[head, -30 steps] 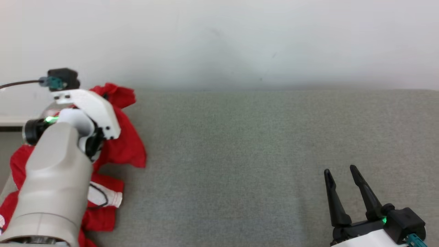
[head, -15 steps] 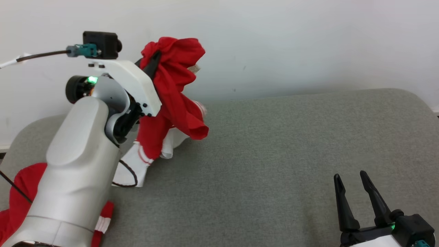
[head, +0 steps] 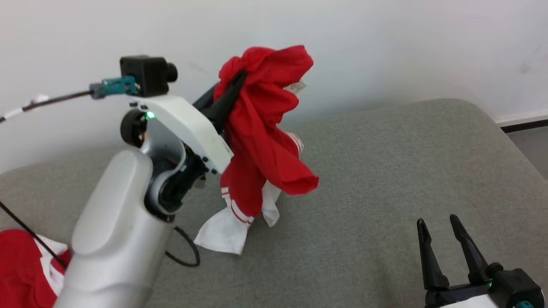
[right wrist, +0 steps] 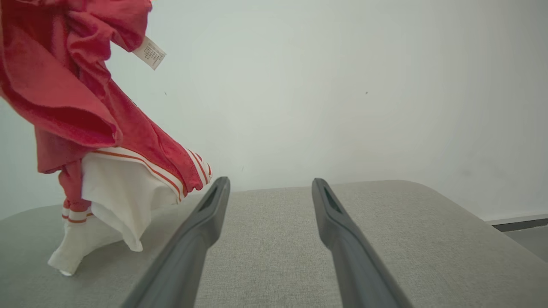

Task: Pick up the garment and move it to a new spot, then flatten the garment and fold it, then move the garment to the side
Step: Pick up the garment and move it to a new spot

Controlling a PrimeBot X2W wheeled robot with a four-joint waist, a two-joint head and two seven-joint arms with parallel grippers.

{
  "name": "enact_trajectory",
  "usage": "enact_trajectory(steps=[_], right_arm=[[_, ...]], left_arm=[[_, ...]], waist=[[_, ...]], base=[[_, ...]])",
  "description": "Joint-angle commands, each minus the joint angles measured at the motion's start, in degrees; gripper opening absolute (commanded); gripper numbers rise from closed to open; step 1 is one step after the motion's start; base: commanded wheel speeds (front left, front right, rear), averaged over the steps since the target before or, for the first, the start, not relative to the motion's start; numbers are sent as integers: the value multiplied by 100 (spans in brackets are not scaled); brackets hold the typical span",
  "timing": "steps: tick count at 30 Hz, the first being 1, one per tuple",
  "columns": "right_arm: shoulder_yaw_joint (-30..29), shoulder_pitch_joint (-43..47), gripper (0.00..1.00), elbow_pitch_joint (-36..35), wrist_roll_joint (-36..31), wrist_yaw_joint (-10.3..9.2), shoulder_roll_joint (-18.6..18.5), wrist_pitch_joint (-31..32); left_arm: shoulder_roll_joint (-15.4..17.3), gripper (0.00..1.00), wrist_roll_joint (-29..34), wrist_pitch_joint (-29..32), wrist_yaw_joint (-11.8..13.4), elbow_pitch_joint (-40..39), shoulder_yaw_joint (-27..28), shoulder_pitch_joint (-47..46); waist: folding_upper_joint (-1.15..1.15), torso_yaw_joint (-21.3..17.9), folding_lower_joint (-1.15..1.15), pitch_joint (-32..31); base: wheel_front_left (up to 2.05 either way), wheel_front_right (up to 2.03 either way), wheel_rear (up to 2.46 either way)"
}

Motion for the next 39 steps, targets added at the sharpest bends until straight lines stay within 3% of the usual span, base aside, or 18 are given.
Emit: enact_trajectory(steps=[1, 7, 16, 17, 18, 19, 20, 27, 32, 39], right_arm=[[-20, 29, 100, -13, 18, -10, -18, -1], [24, -37, 100, 12, 59, -10, -16, -1], [156, -139, 100, 71, 99, -10, -17, -1], [163, -145, 100, 83, 95, -10, -18, -1], [161, -157, 100, 94, 87, -10, -18, -1], [145, -159, 100, 101, 72, -10, -19, -1], [136, -147, 100, 114, 49, -10, -18, -1], [121, -30, 100, 167, -32, -10, -17, -1], [52, 14, 100, 141, -74, -10, -17, -1], [-86, 71, 100, 79, -162, -10, -51, -1]], left_arm=[[-31, 0, -27, -52, 8, -46, -8, 168], [-203, 0, 109, -367, 105, 169, -297, 1069], [-591, 0, 452, -1167, -38, 1745, -1054, 1694], [-614, 11, 482, -1256, -49, 1890, -1104, 1677], [-643, 38, 476, -1350, -59, 2014, -1128, 1644], [-665, 78, 479, -1437, -75, 2104, -1165, 1601], [-688, 100, 492, -1516, -86, 2177, -1203, 1559], [-733, 100, 421, -1955, -136, 2268, -1308, 1364], [-489, 100, 494, -2163, -128, 2042, -1281, 1389], [24, 100, 555, -2641, 263, 1451, -903, 1681]], waist=[[0, -60, 1, 19], [0, -242, 1, 124], [0, -320, 1, 302], [0, -319, 1, 310], [0, -310, 1, 313], [0, -287, 1, 308], [0, -259, 1, 293], [0, 17, 1, 108], [0, 252, 1, 57], [0, 523, 1, 60]], base=[[0, 0, 0], [0, 0, 0], [0, 0, 0], [0, 0, 0], [0, 0, 0], [0, 0, 0], [0, 0, 0], [0, 0, 0], [0, 0, 0], [0, 0, 0]])
